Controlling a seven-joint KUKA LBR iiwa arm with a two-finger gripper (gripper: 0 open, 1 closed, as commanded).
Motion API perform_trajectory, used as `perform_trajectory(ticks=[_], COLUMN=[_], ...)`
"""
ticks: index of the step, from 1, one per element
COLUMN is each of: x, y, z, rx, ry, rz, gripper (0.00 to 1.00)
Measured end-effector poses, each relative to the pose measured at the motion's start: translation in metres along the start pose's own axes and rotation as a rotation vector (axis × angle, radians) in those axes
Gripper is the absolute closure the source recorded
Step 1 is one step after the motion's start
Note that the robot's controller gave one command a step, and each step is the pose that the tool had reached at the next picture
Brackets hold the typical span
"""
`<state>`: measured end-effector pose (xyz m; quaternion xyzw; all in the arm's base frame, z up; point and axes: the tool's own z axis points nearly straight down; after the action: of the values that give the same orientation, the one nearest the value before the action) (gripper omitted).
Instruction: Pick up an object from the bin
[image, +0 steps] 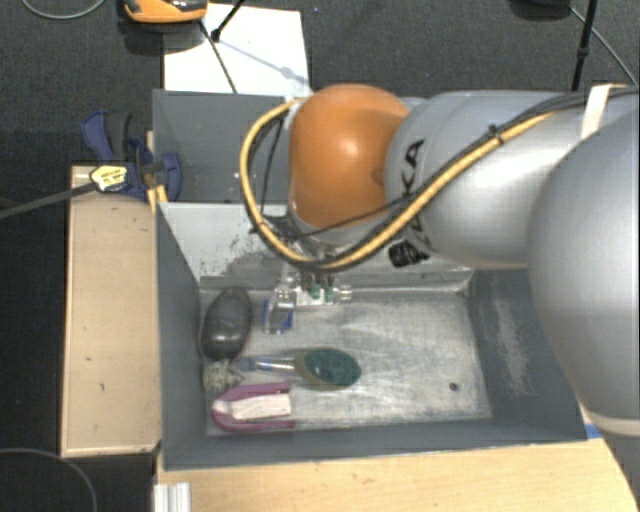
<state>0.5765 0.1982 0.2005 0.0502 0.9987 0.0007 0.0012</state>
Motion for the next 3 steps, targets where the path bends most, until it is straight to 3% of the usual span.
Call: perform_trajectory(ticks=[1, 2, 3], x=[-0.003, 0.009, 0.021], y=[0.007, 0.021, 0.029], z=[0.129, 0.128, 0.094], rx=[0.003, 0.013, -0.001], ry=[0.003, 0.001, -0.001], rz=[0.273, 0.413, 0.525], gripper=[0.0, 0.0, 0.0])
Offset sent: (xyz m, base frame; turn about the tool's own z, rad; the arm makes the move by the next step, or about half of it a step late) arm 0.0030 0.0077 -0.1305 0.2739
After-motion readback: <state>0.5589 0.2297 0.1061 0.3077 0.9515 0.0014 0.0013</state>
